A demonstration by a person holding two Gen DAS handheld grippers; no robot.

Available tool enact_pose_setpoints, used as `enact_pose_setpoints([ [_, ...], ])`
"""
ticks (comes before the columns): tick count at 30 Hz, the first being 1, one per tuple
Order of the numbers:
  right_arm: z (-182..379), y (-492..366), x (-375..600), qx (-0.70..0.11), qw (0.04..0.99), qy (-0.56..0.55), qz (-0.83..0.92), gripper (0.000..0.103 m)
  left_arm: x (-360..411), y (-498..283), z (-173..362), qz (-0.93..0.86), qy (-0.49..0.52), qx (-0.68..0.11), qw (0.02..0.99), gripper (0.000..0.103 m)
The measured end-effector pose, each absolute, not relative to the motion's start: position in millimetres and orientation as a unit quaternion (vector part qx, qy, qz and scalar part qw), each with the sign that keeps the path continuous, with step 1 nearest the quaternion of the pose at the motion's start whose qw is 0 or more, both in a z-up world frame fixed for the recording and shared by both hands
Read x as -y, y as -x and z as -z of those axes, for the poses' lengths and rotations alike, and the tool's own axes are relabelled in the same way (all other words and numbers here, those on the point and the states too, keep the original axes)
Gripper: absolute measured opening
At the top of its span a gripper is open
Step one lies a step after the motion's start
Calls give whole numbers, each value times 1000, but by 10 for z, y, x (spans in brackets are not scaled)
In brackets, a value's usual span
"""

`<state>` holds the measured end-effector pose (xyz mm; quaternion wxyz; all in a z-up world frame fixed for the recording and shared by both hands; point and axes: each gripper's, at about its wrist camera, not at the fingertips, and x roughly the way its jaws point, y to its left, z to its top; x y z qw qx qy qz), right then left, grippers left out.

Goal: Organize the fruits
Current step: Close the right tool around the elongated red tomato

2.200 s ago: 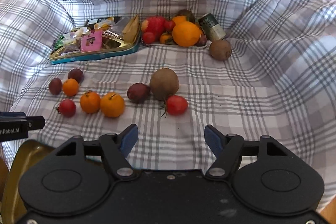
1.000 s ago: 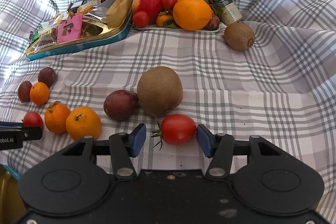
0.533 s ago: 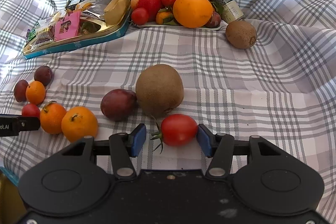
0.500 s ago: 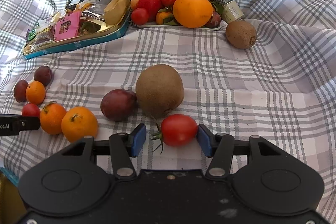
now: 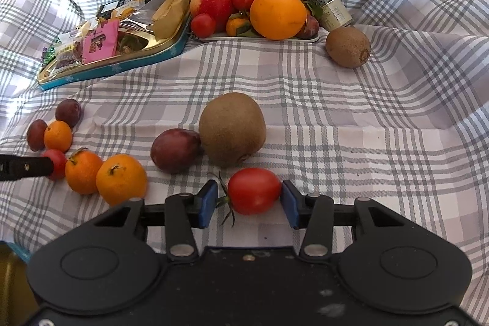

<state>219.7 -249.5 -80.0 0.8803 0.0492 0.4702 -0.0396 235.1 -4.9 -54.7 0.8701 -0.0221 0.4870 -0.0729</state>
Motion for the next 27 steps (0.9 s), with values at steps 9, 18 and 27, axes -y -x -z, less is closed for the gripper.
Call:
enact_pose_setpoints([
  [9, 699, -2068, 2467, -464, 884, -49, 31, 43, 84, -2483, 633, 73, 23, -493, 867, 51],
  [18, 730, -2094, 2428, -460, 887, -31, 28, 44, 161, -2558, 738, 66, 6, -501, 863, 52],
  [27, 834, -2141, 2397, -476, 878, -31, 23, 47, 224, -2582, 795, 70, -14, -496, 865, 51],
])
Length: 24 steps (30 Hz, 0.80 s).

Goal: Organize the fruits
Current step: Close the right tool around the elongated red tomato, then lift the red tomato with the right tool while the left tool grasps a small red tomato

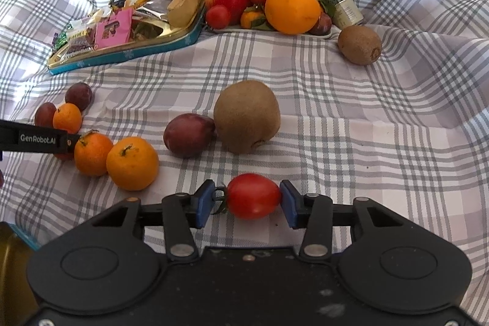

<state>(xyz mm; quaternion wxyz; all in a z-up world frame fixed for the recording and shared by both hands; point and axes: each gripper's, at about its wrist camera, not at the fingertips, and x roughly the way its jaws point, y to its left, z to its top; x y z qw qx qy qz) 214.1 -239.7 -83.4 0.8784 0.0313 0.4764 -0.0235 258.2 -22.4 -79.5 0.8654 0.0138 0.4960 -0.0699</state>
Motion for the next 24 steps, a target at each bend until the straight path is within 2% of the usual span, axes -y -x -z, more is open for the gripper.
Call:
enact_pose_setpoints([
  [5, 812, -2105, 2392, -476, 878, -34, 27, 48, 154, -2535, 699, 78, 7, -494, 866, 51],
  [12, 543, -1873, 2423, -457, 888, -44, 32, 48, 124, -2222, 342, 79, -13, -468, 880, 51],
  [13, 495, -1822, 2415, -453, 890, -44, 31, 48, 117, -2164, 299, 81, -14, -465, 882, 50],
  [16, 349, -1623, 2385, -443, 895, -44, 25, 48, 96, -1933, 149, 92, -19, -458, 884, 34],
  [24, 158, -957, 2208, -438, 898, -52, -4, 48, 11, -1299, -74, 107, -15, -440, 892, 34],
])
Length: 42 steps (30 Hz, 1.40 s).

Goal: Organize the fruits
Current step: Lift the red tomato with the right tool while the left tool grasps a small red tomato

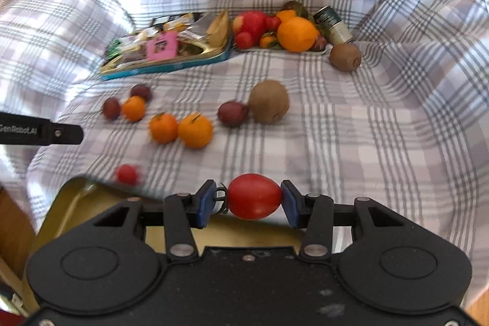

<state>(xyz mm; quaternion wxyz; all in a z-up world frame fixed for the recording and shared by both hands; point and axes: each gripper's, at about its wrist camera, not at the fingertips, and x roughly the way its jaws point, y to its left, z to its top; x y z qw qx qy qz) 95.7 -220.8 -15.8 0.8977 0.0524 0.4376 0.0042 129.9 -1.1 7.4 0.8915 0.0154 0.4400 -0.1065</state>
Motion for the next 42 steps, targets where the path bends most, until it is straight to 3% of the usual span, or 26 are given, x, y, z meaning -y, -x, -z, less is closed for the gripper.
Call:
enact_pose_setpoints([
  [7, 202, -592, 2069, -451, 890, -64, -20, 48, -3, -1152, 91, 111, -13, -465, 878, 34],
  [26, 290, -836, 2213, -458, 886, -73, -13, 48, 598, -1642, 471, 190, -96, -513, 832, 40],
  [32, 392, -982, 2288, -470, 878, -90, -14, 49, 640, -1703, 596, 177, -112, -524, 826, 48],
  [42, 445, -1045, 2247, -484, 869, -102, -32, 49, 571, -1864, 703, 160, -74, -545, 820, 43],
])
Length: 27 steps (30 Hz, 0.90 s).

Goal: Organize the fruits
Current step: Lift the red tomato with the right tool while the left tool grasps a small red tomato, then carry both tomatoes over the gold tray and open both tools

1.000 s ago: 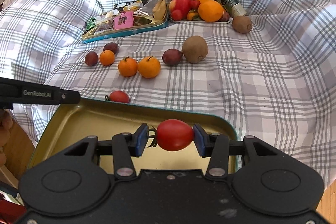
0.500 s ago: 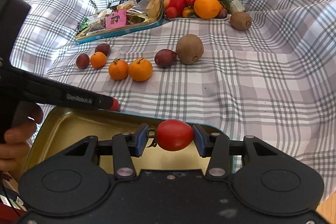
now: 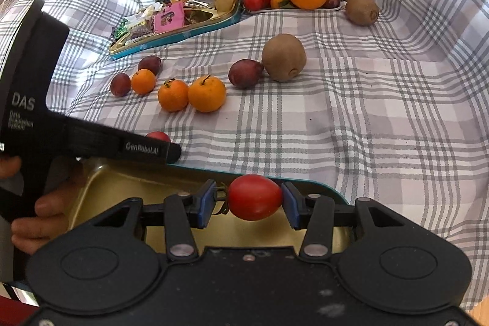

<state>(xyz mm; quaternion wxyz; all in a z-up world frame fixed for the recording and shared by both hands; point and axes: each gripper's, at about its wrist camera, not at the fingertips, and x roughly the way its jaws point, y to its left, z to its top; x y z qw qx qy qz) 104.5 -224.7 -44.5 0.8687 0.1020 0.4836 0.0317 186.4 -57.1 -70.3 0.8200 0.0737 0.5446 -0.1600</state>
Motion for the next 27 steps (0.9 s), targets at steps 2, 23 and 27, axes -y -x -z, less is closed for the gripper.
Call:
enact_pose_setpoints([
  [2, 429, -1032, 2239, -482, 870, -100, -32, 49, 538, -1874, 681, 156, -58, -547, 820, 41],
  [23, 51, -357, 2104, -428, 900, -70, -31, 49, 6, -991, 15, 125, -14, -503, 855, 42],
  [27, 24, -202, 2087, -423, 902, -78, -30, 49, -69, -780, 104, 109, 6, -516, 850, 42],
])
